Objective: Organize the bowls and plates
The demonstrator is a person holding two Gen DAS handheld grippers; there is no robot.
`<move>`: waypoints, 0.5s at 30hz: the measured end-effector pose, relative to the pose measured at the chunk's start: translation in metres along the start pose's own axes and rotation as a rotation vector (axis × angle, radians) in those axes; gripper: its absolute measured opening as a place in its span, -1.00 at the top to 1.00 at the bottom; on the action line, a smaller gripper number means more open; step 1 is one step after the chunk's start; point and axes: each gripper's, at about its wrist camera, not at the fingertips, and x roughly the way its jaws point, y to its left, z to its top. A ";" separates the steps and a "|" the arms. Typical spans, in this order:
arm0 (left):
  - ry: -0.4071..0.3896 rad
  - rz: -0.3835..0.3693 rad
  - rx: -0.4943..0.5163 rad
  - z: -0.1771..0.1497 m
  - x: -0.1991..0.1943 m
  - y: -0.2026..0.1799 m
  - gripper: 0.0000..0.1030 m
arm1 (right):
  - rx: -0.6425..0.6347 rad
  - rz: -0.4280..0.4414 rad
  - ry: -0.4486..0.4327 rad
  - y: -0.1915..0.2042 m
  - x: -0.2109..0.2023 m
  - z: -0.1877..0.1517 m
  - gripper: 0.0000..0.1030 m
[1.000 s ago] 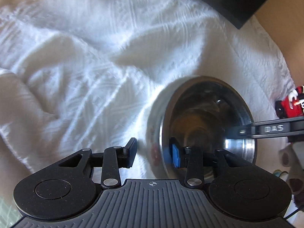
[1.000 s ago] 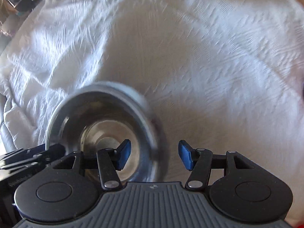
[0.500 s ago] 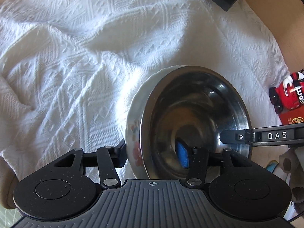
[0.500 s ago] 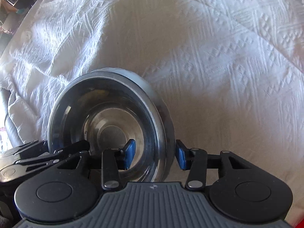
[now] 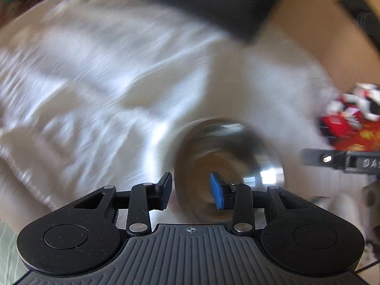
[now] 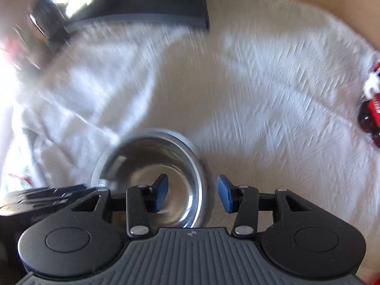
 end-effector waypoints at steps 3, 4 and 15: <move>0.058 -0.228 0.112 0.003 -0.007 -0.040 0.23 | 0.010 0.006 -0.079 -0.007 -0.041 -0.017 0.11; 0.072 -0.277 0.152 0.001 -0.008 -0.054 0.23 | 0.008 -0.018 -0.105 -0.009 -0.052 -0.026 0.11; 0.151 -0.207 0.417 -0.033 0.029 -0.131 0.11 | 0.132 -0.274 -0.191 -0.063 -0.075 -0.123 0.09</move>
